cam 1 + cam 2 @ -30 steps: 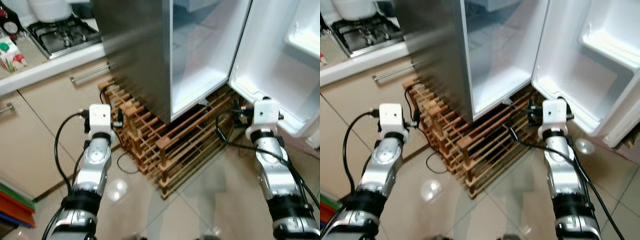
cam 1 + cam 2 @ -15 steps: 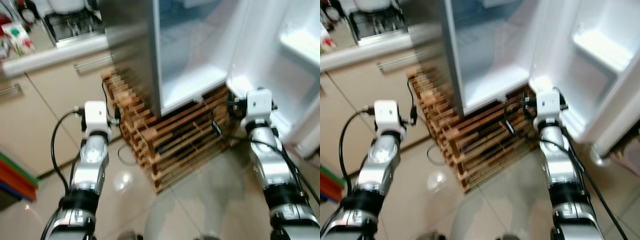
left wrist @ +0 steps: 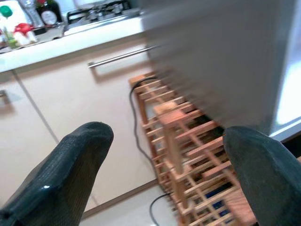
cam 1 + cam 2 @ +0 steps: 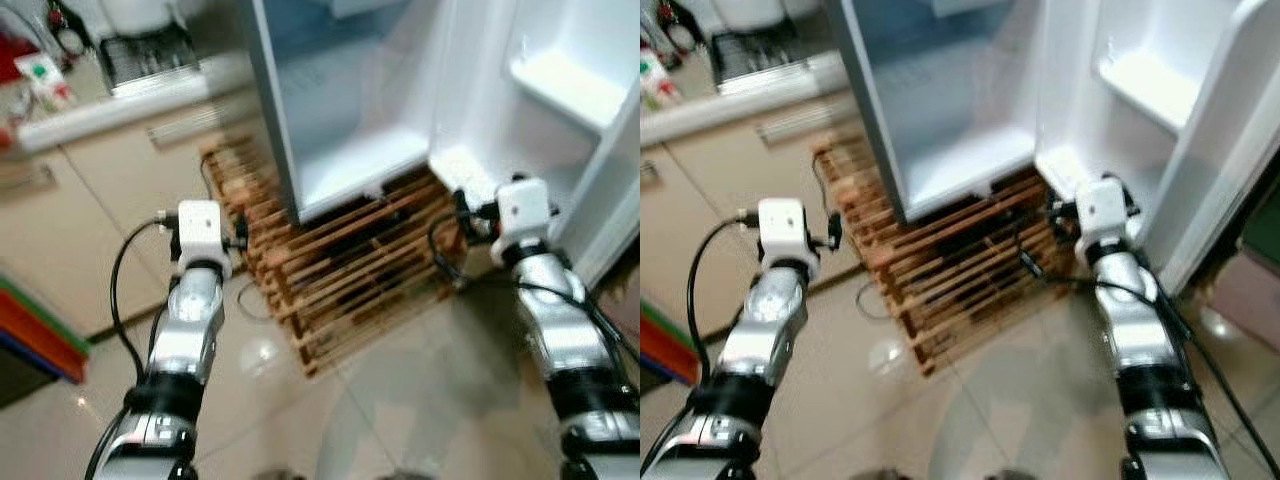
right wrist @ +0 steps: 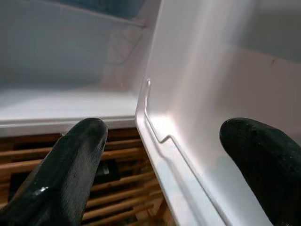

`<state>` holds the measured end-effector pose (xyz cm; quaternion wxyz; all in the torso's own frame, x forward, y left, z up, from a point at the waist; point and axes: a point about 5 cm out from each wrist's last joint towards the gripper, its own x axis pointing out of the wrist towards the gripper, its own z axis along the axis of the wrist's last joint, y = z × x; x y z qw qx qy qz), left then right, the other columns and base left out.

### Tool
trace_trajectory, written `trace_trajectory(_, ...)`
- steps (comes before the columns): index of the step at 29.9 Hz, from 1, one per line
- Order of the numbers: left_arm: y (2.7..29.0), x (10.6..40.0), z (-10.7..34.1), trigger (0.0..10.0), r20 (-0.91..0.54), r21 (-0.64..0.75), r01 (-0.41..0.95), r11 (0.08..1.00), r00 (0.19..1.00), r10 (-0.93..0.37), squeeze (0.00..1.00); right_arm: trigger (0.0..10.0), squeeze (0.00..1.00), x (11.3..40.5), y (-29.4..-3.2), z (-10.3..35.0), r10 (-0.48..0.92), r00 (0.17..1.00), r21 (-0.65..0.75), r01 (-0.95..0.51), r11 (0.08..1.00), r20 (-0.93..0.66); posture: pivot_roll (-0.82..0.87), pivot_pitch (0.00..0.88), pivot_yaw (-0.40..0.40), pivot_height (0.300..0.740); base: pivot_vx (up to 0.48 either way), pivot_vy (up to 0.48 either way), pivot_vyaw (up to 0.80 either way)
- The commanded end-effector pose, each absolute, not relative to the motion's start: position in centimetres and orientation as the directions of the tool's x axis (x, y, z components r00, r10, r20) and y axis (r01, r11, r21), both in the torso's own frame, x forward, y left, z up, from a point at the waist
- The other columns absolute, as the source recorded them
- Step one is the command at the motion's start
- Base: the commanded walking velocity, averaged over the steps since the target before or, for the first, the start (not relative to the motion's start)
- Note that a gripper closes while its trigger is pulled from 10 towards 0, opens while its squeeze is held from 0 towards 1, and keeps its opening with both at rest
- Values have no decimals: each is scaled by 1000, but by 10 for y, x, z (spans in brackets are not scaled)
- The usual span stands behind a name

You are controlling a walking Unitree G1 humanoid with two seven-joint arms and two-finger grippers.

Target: Restocking fridge

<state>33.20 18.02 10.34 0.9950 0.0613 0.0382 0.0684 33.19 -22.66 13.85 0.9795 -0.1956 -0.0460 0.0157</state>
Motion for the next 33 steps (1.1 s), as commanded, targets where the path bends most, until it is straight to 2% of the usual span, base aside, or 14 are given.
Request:
trace_trajectory(1,184,331,104,10000,-72,146,-131,981,987,142,0,10000,0,331,-231,135,40,997,-394,-11,919,66,-85,0,134,740,0,0,0)
trace_trajectory(3,186,332,106,10000,-76,160,-112,981,989,125,0,10000,0,328,-260,135,-43,998,-439,59,897,46,-85,0,166,740,0,0,0)
trace_trajectory(10,192,334,113,10000,-73,187,-93,978,992,108,0,10000,0,323,-303,135,-157,988,-521,133,843,-1,-79,0,210,740,0,0,0)
trace_trajectory(12,193,335,113,10000,-73,188,-93,978,991,108,0,10000,0,321,-310,136,-182,983,-527,153,836,-2,-80,0,212,740,0,0,0)
trace_trajectory(15,193,337,113,10000,-79,190,-88,978,991,105,0,10000,0,313,-344,143,-284,959,-568,231,790,-6,-86,0,219,740,0,0,0)
trace_trajectory(18,191,337,113,10000,-81,189,-85,978,991,102,0,10000,0,309,-356,147,-318,948,-572,259,778,-4,-94,0,217,740,0,0,0)
trace_trajectory(21,185,339,114,10000,-80,174,-83,981,992,98,0,10000,0,300,-386,164,-429,902,-611,359,706,34,-92,0,199,740,0,0,0)
trace_trajectory(22,184,341,114,10000,-76,168,-87,982,992,101,0,10000,0,303,-387,178,-436,896,-542,408,735,84,-92,0,190,740,0,0,0)
trace_trajectory(23,184,341,114,10000,-76,168,-87,982,992,101,0,10000,0,303,-387,178,-436,896,-542,408,735,84,-92,0,190,740,0,0,0)
trace_trajectory(24,185,342,113,10000,-77,162,-96,982,991,110,0,10000,0,314,-377,184,-421,903,-321,426,846,90,-87,0,174,740,0,0,0)
trace_trajectory(27,182,345,110,10000,-83,150,-111,982,989,125,0,10000,0,335,-343,190,-284,956,-19,285,958,70,-91,0,149,740,0,0,0)
trace_trajectory(29,179,346,110,10000,-85,148,-111,983,989,124,0,10000,0,340,-333,192,-239,968,56,235,970,75,-90,0,143,740,0,0,0)
trace_trajectory(31,175,351,116,10000,-65,122,-122,985,989,130,0,10000,0,351,-298,198,-108,987,129,92,987,121,-82,0,129,740,0,0,0)
trace_trajectory(33,171,356,124,10000,-36,107,-130,986,990,134,0,10000,0,358,-252,189,46,990,74,-56,996,134,-76,0,91,740,0,0,0)
